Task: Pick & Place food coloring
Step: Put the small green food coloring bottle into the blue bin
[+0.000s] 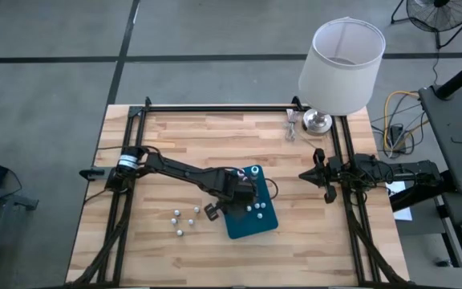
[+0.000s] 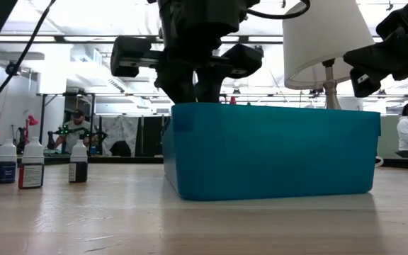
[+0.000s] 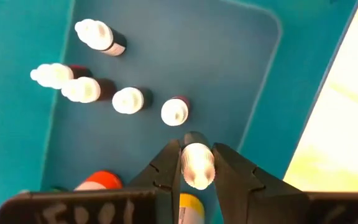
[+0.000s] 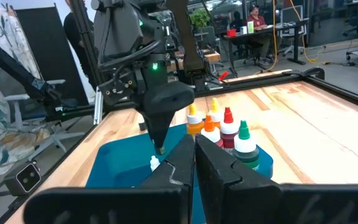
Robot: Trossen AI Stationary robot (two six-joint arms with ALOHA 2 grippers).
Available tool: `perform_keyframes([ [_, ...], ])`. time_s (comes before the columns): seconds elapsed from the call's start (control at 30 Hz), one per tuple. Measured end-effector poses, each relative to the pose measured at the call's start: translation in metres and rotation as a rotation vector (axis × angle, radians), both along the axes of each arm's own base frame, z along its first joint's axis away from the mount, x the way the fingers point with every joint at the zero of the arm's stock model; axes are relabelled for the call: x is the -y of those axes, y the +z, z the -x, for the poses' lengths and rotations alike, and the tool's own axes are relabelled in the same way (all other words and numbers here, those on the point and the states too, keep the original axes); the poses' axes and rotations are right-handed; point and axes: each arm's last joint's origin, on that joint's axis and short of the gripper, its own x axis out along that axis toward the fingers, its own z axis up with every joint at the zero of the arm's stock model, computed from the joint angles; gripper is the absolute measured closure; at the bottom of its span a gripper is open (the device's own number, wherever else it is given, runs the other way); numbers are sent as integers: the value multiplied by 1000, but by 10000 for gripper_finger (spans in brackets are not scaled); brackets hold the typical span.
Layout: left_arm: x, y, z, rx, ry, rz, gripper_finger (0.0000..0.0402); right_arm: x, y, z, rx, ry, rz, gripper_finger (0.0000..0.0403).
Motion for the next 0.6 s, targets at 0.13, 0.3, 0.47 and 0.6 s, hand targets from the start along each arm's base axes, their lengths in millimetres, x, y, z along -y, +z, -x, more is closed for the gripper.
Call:
perform_keyframes([
  [0.13,1,0,0,5,-50,2,351,0,0,0,0,0,0,394],
  [0.3,2,-1,0,12,-117,12,351,0,0,0,0,0,0,394],
  [0.47,1,-7,2,2,-143,6,351,0,0,0,0,0,0,394],
  [0.6,1,-15,4,-11,-148,3,351,0,0,0,0,0,0,394],
])
